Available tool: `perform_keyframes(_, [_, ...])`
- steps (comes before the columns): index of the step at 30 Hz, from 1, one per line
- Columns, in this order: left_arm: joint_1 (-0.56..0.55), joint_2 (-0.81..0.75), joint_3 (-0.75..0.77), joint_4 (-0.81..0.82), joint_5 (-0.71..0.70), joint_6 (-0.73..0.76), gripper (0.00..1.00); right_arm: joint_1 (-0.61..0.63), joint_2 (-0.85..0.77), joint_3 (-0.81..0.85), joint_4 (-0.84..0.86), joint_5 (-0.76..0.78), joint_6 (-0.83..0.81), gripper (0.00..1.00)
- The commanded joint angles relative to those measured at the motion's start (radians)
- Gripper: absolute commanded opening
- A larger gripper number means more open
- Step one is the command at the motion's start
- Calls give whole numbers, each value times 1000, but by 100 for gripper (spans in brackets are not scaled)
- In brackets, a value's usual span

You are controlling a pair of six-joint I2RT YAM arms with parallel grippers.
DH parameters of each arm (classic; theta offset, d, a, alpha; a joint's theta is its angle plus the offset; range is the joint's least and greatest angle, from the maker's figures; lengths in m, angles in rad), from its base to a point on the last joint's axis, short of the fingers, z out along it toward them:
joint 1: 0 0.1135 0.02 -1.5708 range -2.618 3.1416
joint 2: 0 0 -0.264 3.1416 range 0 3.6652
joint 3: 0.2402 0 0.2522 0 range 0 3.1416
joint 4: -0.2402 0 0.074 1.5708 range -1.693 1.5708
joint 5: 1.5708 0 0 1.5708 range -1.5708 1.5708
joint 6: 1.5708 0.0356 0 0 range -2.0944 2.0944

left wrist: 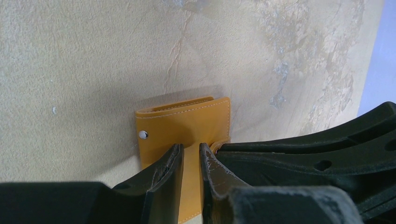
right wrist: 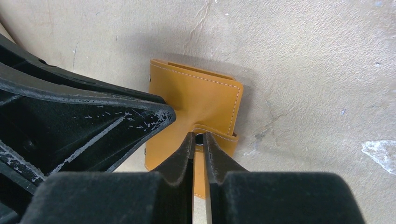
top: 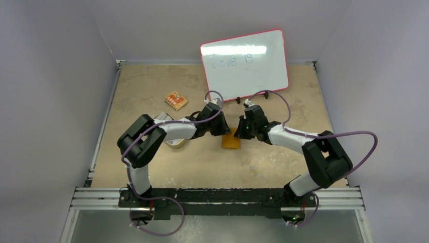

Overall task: Put the credit cards into the card holder
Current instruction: Close the card holder at the center of the board.

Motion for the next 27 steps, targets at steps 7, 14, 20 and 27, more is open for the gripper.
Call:
perform_keyframes(7, [-13, 5, -23, -45, -21, -5, 18, 43, 25, 30, -58, 87, -34, 6])
perform_keyframes(14, [-13, 7, -16, -60, -43, 9, 18, 61, 1, 42, -89, 99, -31, 2])
perform_keyframes(20, [-14, 12, -17, -57, -45, 7, 18, 74, -2, 57, -114, 104, -35, 1])
perform_keyframes(27, [-14, 22, -12, -55, -44, 2, 18, 100, 5, 71, -143, 120, -26, 0])
